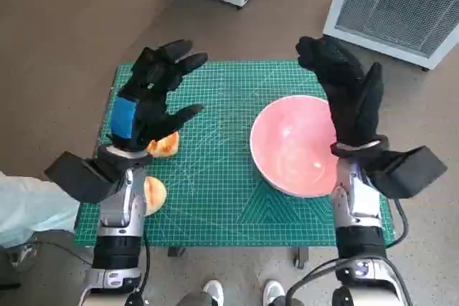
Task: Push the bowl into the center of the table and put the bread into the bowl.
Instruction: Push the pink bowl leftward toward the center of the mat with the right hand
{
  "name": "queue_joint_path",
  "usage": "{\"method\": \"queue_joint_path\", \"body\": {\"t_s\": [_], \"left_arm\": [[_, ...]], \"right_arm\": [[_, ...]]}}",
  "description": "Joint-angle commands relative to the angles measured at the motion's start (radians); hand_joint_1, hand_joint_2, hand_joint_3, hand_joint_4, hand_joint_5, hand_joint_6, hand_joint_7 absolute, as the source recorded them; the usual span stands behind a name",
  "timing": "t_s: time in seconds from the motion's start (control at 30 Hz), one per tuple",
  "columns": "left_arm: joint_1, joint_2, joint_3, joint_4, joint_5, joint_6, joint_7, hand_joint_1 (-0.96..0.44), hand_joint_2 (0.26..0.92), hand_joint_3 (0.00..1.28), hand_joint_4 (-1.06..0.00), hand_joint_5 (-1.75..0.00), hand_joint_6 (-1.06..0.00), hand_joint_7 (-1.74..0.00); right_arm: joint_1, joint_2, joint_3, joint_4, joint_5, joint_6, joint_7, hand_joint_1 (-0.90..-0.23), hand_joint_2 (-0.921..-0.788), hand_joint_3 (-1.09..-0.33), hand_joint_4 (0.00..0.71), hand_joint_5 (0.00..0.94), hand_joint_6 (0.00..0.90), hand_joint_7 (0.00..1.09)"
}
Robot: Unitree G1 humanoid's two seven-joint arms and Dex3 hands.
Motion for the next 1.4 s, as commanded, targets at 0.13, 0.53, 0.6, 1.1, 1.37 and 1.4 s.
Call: {"method": "queue_joint_path", "body": {"t_s": [0.13, 0.53, 0.6, 1.1, 1.37, 1.4], "left_arm": [[-0.002, 0.001, -0.004, 0.004, -0.013, -0.023, -0.024, -0.48, 0.908, 0.0, -0.38, -0.5, -0.27, -0.68], [-0.006, 0.016, -0.003, 0.012, -0.027, -0.013, -0.074, -0.5, 0.908, 0.0, -0.35, -0.28, -0.2, -0.58], [-0.005, 0.017, -0.002, 0.008, -0.031, -0.006, -0.078, -0.5, 0.908, 0.0, -0.36, -0.23, -0.2, -0.54], [0.002, 0.008, 0.001, -0.01, -0.036, 0.023, -0.043, -0.47, 0.919, 0.0, -0.38, -0.11, -0.2, -0.44], [0.002, 0.005, -0.008, -0.004, -0.018, 0.008, -0.023, -0.45, 0.921, 0.03, -0.39, -0.09, -0.19, -0.41], [0.002, 0.006, -0.009, -0.003, -0.015, 0.007, -0.022, -0.45, 0.921, 0.04, -0.38, -0.08, -0.16, -0.4]], "right_arm": [[0.012, 0.006, -0.005, 0.004, 0.007, 0.011, 0.003, -0.688, -0.921, -0.733, 0.22, 0.0, 0.148, 0.42], [0.02, 0.011, -0.003, 0.002, 0.006, 0.005, 0.006, -0.684, -0.921, -0.732, 0.221, 0.0, 0.15, 0.43], [0.019, 0.01, -0.004, 0.002, 0.006, 0.005, 0.006, -0.683, -0.921, -0.731, 0.221, 0.001, 0.151, 0.43], [0.025, 0.006, -0.004, -0.019, 0.004, 0.014, 0.003, -0.676, -0.921, -0.729, 0.223, 0.001, 0.146, 0.42], [0.031, 0.001, -0.008, -0.018, 0.006, 0.008, 0.007, -0.678, -0.921, -0.729, 0.224, 0.001, 0.134, 0.41], [0.032, -0.001, -0.009, -0.017, 0.008, 0.008, 0.009, -0.678, -0.921, -0.728, 0.224, 0.002, 0.133, 0.41]]}}
